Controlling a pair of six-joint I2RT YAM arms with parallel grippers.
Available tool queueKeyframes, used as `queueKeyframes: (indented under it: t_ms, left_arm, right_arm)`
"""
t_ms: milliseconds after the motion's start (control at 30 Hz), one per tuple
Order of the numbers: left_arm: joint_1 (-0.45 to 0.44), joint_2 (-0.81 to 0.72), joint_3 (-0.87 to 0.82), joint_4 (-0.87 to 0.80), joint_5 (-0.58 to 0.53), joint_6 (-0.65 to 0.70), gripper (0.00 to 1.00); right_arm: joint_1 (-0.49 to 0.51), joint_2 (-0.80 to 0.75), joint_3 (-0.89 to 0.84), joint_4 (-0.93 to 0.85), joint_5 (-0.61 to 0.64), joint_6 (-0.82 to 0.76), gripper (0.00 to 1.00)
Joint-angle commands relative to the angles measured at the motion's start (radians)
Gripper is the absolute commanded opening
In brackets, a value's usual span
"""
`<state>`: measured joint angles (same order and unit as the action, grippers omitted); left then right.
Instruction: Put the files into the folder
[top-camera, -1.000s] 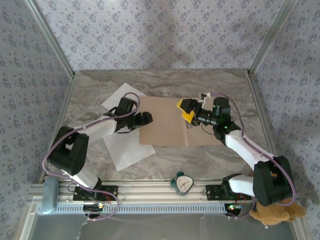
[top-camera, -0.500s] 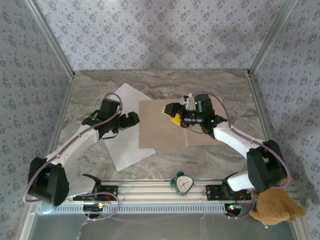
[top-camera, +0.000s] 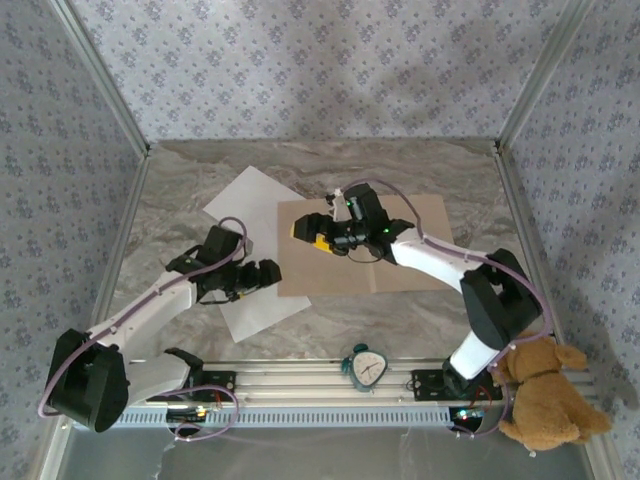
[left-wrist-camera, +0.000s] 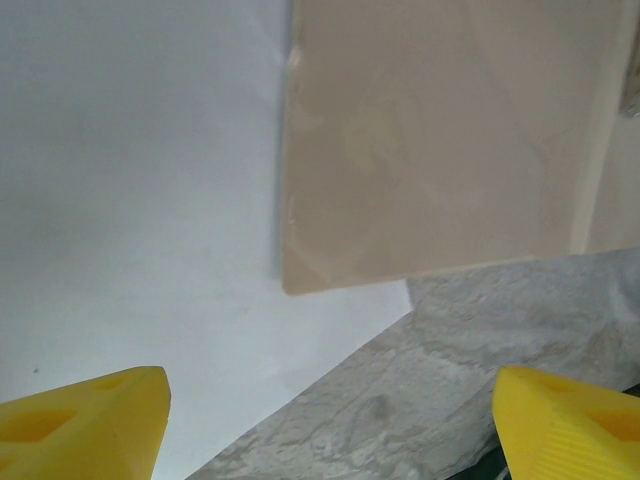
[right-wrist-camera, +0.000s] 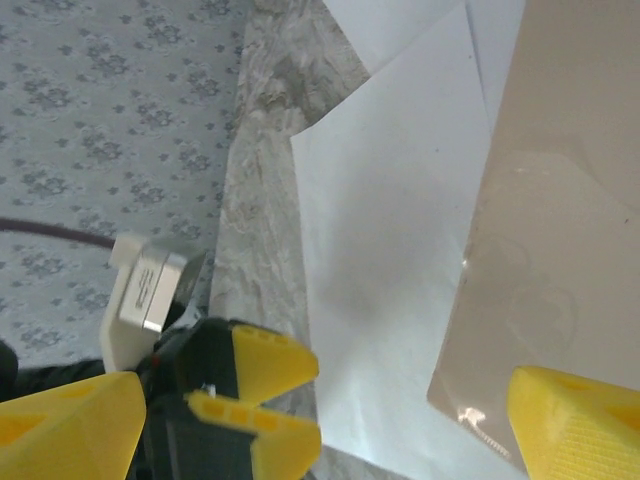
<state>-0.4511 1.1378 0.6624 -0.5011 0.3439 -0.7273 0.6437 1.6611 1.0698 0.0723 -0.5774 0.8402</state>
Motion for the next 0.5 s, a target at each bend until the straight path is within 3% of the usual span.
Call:
queueKeyframes:
  t_ms: [0,167,467]
  left_arm:
    - [0.003,-0.022,-0.043,-0.021,-0.008,-0.003,0.85]
    - [0.03,0.0,-0.109,-0.027,-0.034,0.003,0.84]
    - [0.079,0.065,-0.106,-0.111,-0.176,0.025,0.84]
  right_arm:
    - [0.008,0.091,0.049,0.027,0.03,-0.039,0.94]
    - [0.022,0.196,0.114,0.042,0.013,-0.055,0.91]
    - [0.036,0.237,0.175,-0.02,0.045,-0.105,0.91]
